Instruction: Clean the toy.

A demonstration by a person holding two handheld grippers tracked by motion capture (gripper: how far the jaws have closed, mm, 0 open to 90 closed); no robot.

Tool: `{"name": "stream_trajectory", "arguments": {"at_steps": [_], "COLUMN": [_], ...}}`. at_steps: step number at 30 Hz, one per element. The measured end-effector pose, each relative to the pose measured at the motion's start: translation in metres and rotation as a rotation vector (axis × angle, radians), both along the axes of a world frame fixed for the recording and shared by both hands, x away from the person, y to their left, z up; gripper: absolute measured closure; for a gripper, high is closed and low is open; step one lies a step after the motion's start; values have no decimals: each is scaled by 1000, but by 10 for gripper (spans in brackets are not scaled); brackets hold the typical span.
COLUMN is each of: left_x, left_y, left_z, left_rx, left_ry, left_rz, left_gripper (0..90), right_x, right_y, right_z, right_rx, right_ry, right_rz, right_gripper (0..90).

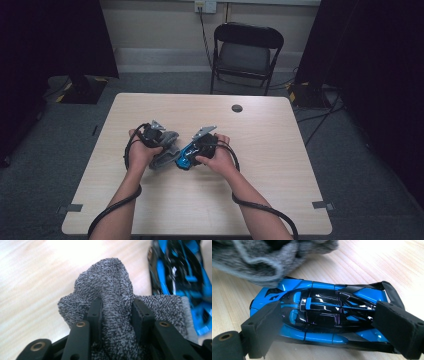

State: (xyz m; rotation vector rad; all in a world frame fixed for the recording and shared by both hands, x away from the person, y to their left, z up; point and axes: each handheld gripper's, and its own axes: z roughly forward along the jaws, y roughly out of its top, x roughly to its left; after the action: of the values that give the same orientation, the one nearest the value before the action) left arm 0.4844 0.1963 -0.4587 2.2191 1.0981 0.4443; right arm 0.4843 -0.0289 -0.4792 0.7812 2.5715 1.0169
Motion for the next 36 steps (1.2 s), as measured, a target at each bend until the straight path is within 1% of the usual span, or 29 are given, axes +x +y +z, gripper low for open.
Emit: {"name": "stream_trajectory", "arguments": {"at_steps": [1,2,4,5,6,7,8,9,10,11,12,13,14,17,18,21,22,23,25,27,28,30,31,32,33,36], "left_x": [3,4,7,8,8,7,7,5,3,1,0,-2,-5,-10,-12,-11,-10,-8,-3,3,6,14,17,20,24,33], "left_y": [-3,-5,-9,-11,-12,-13,-12,-12,-10,-9,-7,-5,-2,0,0,-1,0,-1,-3,-6,-7,-12,-14,-17,-21,-29], "left_z": [-1,-1,-2,-2,-1,0,2,3,4,5,6,7,7,7,6,-1,-4,-7,-11,-13,-14,-17,-17,-18,-20,-23], "left_rx": [-14,-18,-31,-54,-44,-45,-42,-48,-43,-55,-44,-43,-52,-54,-61,-78,-82,-89,-99,-98,-106,-106,-112,-108,-105,-109], "left_ry": [-14,-18,-20,-25,-21,-26,-27,-26,-17,-16,-11,-8,-4,11,21,72,78,74,55,48,41,37,28,19,19,0], "left_rz": [4,6,37,60,72,94,103,119,130,159,161,170,190,209,217,252,267,275,271,270,268,260,258,249,243,220], "left_gripper": [573,528,478,464,440,407,380,382,384,377,372,369,368,362,362,354,345,332,312,311,309,307,304,304,305,313], "right_x": [0,0,0,0,0,0,0,0,0,0,0,0,0,0,0,0,0,0,0,0,0,0,0,0,0,0], "right_y": [0,0,0,0,0,0,0,-1,-1,-1,0,0,0,0,0,1,1,1,0,0,0,0,0,0,0,0], "right_z": [0,0,0,0,0,0,0,0,-1,-1,0,0,0,0,0,0,0,0,0,0,0,0,0,0,0,0], "right_rx": [0,3,4,3,2,1,3,4,6,7,3,2,-2,-5,-4,-4,-5,-5,-3,-1,-1,-3,-4,-3,-1,1], "right_ry": [0,-3,-3,-3,-3,-2,-3,-3,-4,-4,-3,-3,0,0,0,0,0,0,-1,-1,0,0,0,0,0,-2], "right_rz": [0,1,1,1,2,2,2,2,2,1,1,1,0,-3,-3,-3,-3,-3,-2,-1,-1,0,1,1,1,3], "right_gripper": [79,78,78,78,79,79,79,79,79,79,79,79,79,79,79,79,79,80,79,79,79,79,79,79,79,79]}}
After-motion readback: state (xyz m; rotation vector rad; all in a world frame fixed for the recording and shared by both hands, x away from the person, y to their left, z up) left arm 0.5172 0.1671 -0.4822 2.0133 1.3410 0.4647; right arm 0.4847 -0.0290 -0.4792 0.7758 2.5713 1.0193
